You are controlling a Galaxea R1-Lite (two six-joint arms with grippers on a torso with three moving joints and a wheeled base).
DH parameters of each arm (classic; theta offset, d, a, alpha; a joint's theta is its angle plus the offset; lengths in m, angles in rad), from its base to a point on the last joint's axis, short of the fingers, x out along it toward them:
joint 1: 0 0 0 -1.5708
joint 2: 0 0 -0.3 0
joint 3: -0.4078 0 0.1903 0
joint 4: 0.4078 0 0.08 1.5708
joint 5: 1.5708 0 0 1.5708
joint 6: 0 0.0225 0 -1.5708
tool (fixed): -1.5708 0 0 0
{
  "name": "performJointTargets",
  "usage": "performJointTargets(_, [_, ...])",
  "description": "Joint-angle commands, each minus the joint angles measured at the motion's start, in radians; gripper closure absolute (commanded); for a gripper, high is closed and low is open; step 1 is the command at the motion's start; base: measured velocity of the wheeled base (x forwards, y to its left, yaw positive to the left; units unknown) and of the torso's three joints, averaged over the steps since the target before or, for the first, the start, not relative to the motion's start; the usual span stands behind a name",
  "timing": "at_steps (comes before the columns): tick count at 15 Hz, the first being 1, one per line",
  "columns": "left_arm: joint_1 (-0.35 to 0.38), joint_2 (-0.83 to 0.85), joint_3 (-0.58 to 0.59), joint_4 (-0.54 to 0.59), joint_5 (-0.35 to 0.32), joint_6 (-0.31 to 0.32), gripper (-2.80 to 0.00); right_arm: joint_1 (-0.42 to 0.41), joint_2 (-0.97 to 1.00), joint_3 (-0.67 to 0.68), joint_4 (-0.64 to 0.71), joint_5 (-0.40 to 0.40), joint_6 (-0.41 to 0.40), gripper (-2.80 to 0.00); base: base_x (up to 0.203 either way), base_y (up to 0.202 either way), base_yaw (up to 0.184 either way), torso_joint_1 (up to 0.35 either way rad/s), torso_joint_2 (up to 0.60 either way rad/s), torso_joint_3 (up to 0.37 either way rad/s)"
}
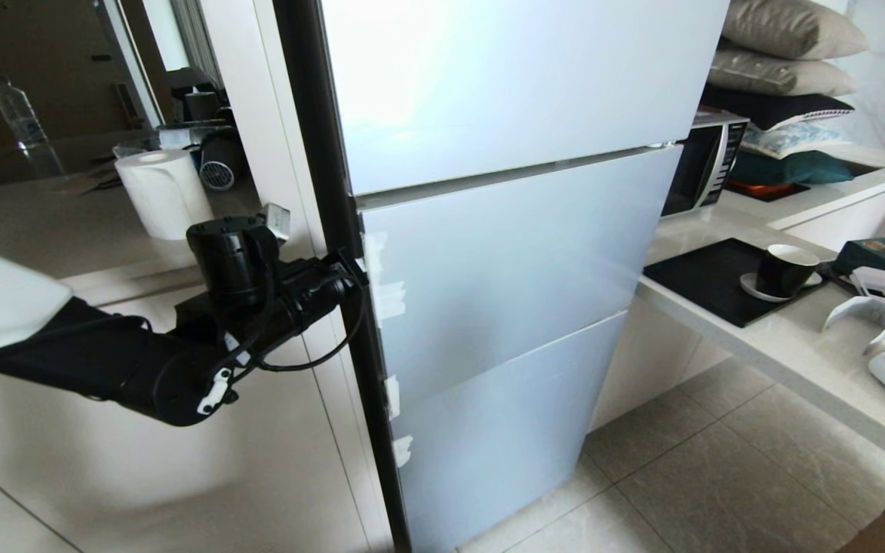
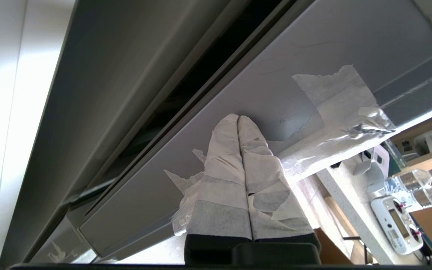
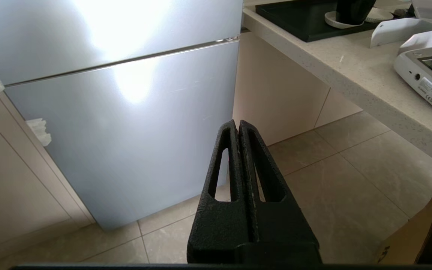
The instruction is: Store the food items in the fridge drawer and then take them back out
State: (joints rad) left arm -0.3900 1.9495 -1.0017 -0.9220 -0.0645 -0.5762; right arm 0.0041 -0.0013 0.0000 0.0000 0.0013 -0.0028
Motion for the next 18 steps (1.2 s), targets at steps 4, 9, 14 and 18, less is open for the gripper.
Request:
performJointTargets(4, [-0.01, -0.033, 0.072, -0.02, -0.001, -0.002, 0.0, 0.0, 0.0, 0.0, 0.0, 0.0, 0.0, 0.0, 0.0, 0.0, 0.0, 0.0, 0.0, 0.0])
performJointTargets(9, [-0.075, -0.099, 0.122, -0.02, -0.002, -0.002, 0.0, 0.0, 0.0, 0.0, 0.0, 0.0, 0.0, 0.0, 0.0, 0.0, 0.0, 0.0, 0.0, 0.0])
performJointTargets(14, [-0.218, -0.214, 0.222, -0.02, 0.006, 0.001, 0.0, 0.0, 0.0, 0.0, 0.0, 0.0, 0.0, 0.0, 0.0, 0.0, 0.0, 0.0, 0.0, 0.0])
performJointTargets(18, [-0.354, -0.343, 0.384, -0.02, 0.004, 0.019, 0.0, 0.0, 0.0, 0.0, 0.0, 0.0, 0.0, 0.0, 0.0, 0.0, 0.0, 0.0, 0.0, 0.0])
